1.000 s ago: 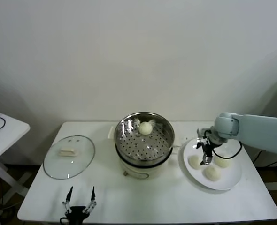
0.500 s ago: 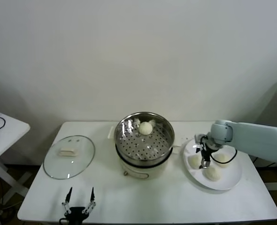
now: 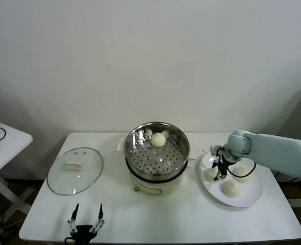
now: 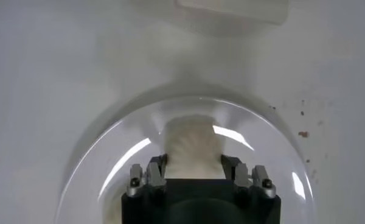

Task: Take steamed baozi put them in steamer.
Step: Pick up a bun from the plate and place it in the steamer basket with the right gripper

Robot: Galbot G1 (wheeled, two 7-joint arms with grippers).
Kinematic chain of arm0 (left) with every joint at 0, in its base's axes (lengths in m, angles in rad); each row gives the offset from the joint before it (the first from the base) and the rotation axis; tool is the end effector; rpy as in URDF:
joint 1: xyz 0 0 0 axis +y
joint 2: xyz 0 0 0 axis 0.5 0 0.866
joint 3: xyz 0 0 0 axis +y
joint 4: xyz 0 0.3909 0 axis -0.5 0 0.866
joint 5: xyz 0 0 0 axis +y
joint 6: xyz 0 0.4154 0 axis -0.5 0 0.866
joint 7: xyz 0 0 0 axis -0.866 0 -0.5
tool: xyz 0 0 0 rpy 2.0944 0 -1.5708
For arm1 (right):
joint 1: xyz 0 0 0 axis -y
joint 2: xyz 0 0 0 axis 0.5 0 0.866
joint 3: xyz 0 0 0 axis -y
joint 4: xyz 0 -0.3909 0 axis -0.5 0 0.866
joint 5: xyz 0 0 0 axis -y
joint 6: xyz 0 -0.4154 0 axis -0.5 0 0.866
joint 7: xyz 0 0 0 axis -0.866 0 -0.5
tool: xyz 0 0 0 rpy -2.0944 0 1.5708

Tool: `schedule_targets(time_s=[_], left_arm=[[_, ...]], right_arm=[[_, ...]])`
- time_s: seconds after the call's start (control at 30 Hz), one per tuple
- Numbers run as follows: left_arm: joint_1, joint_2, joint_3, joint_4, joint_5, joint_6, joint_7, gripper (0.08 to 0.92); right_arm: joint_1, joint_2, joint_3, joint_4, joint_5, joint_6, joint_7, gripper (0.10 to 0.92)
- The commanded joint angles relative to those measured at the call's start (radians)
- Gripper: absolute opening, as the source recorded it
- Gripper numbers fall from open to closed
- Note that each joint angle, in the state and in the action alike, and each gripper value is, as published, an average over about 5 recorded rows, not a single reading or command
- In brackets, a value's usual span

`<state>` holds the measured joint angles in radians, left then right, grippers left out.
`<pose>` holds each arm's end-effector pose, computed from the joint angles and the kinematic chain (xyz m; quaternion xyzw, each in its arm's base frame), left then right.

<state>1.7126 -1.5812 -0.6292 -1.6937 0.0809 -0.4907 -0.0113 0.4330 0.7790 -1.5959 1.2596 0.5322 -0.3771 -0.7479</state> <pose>0.1123 0.0399 -0.5209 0.0311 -0.9972 -0.0626 0.0279 0.5830 -0.1316 -0.2601 0.4629 -0.5725 0.4865 0.4704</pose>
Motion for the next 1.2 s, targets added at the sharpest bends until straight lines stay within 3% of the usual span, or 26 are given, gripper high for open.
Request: schedule_targets(time_s=[0.03, 0.27, 0.53, 0.87, 1.2], left_arm=[[0.004, -0.001, 0.002, -0.003, 0.003, 0.000, 0.000, 0.823], [0.010, -0.003, 0.009, -0.012, 0.015, -0.003, -0.001, 0.823], [0.021, -0.001, 0.014, -0.027, 0.020, -0.004, -0.001, 0.823], [0.010, 0.001, 0.023, -0.021, 0.014, -0.007, 0.000, 0.823], [-0.003, 0.005, 0.007, -0.026, -0.007, 0.002, 0.003, 0.823]], right_arm=[[0.175, -0.025, -0.109, 0.058, 0.055, 0.029, -0.062, 0.608], [0.518, -0.024, -0.293, 0.146, 0.143, 0.089, -0.183, 0.594], [0.816, 0.081, -0.343, 0.233, 0.330, 0.088, -0.239, 0.594], [0.688, 0.236, -0.029, 0.274, 0.446, -0.054, -0.137, 0.594], [0.421, 0.416, 0.046, 0.151, 0.346, -0.105, -0.053, 0.594]])
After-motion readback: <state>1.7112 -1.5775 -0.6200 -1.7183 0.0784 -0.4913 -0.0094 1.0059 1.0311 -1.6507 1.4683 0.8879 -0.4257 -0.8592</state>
